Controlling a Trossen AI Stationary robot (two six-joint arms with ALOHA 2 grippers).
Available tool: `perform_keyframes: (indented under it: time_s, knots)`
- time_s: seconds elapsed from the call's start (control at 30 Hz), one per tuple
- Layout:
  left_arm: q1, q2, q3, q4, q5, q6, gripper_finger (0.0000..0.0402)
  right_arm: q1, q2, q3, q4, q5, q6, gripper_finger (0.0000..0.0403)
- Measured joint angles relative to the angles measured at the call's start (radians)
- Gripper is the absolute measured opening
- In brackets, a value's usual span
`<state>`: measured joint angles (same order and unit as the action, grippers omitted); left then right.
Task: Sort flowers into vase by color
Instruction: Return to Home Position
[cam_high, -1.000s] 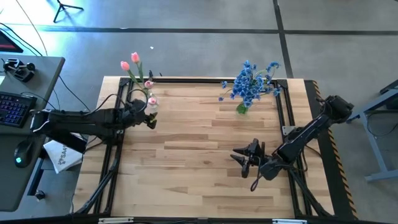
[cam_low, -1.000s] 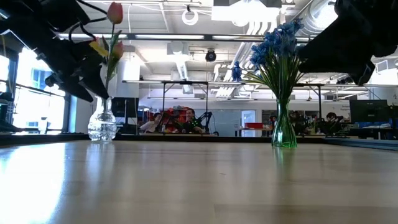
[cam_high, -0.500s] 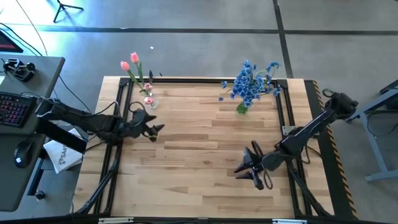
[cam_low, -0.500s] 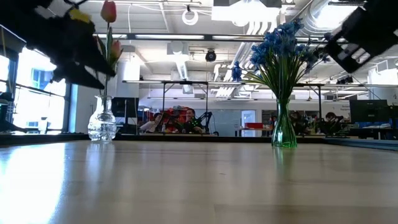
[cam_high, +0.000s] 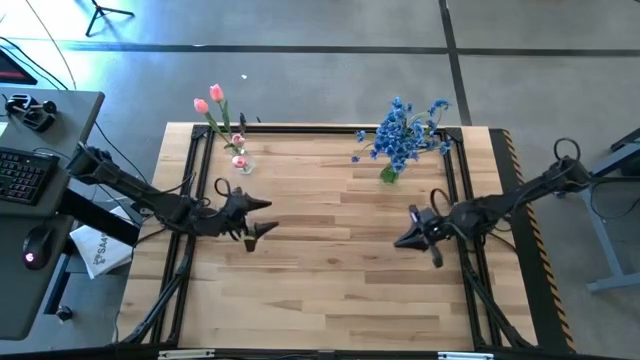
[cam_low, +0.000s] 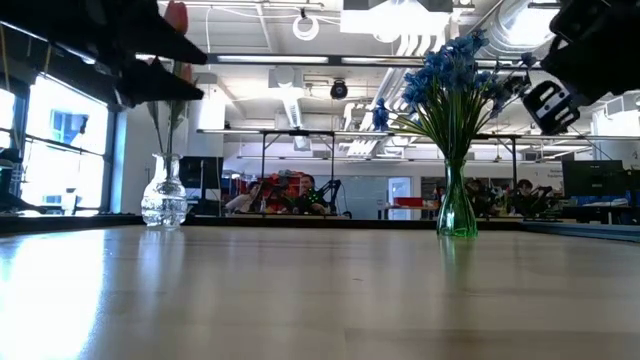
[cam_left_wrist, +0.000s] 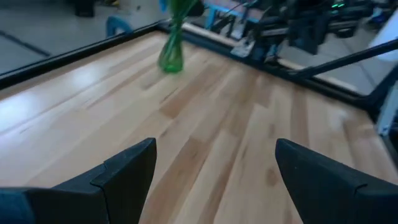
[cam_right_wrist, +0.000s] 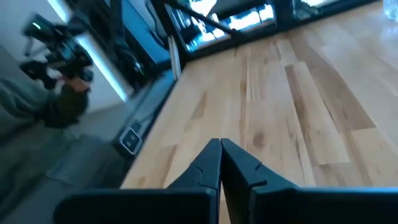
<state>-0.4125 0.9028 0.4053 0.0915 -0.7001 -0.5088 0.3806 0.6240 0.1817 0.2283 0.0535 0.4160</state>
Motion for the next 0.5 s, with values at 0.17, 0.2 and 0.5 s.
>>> perform_keyframes:
  time_s: [0.17, 0.2, 0.5]
  knots:
    - [0.072, 0.009, 0.0, 0.098, 0.065, 0.105, 0.0314, -0.039, -0.228, -0.106, -0.011, -0.057, -0.008, 0.0002]
    - [0.092, 0.0, 0.0, 0.098, 0.077, 0.119, 0.0314, -0.042, -0.267, -0.122, -0.016, -0.064, -0.014, 0.0002]
    - [0.265, -0.155, 0.0, 0.051, 0.253, 0.269, 0.0314, -0.049, -0.552, -0.17, -0.147, -0.106, -0.114, 0.0001]
